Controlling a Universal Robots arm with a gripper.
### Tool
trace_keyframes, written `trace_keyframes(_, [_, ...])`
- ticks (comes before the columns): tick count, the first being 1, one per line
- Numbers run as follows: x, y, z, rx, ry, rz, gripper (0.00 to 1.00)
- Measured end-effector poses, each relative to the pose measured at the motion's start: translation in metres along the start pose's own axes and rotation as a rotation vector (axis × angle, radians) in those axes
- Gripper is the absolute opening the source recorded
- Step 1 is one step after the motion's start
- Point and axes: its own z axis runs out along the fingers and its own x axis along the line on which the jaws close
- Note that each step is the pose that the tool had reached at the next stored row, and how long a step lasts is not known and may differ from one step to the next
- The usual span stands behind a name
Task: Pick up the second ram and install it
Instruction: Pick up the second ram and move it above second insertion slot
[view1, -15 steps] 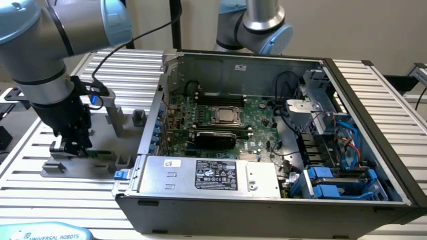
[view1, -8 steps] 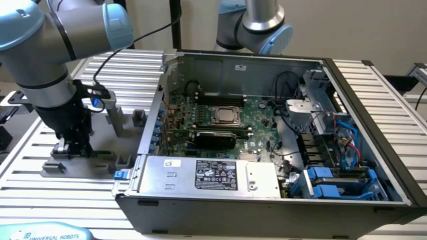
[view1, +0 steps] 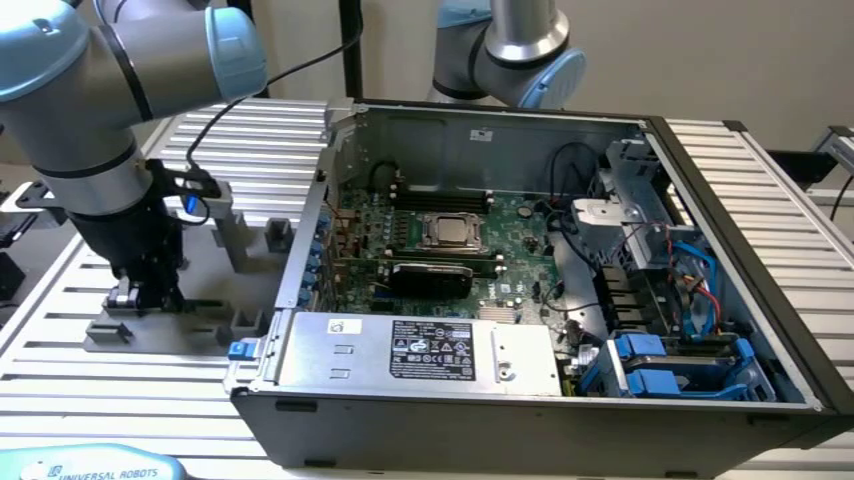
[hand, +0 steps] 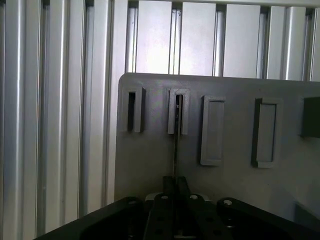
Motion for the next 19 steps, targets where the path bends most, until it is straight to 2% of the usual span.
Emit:
trace_keyframes(5, [0.0,0.0,0.0,-0.0001,-0.0001,0.003,0.14])
trace_keyframes(10, [0.0,0.0,0.0,-0.0006,-0.0011,0.039,0.14])
trace_keyframes(14, [0.0,0.0001,-0.001,-0.0007,-0.0012,0.043,0.14])
trace_keyframes(16, [0.0,0.0001,-0.0046,-0.0007,-0.0012,0.043,0.14])
trace_keyframes(19, [0.0,0.0005,-0.0168,-0.0007,-0.0012,0.043,0.14])
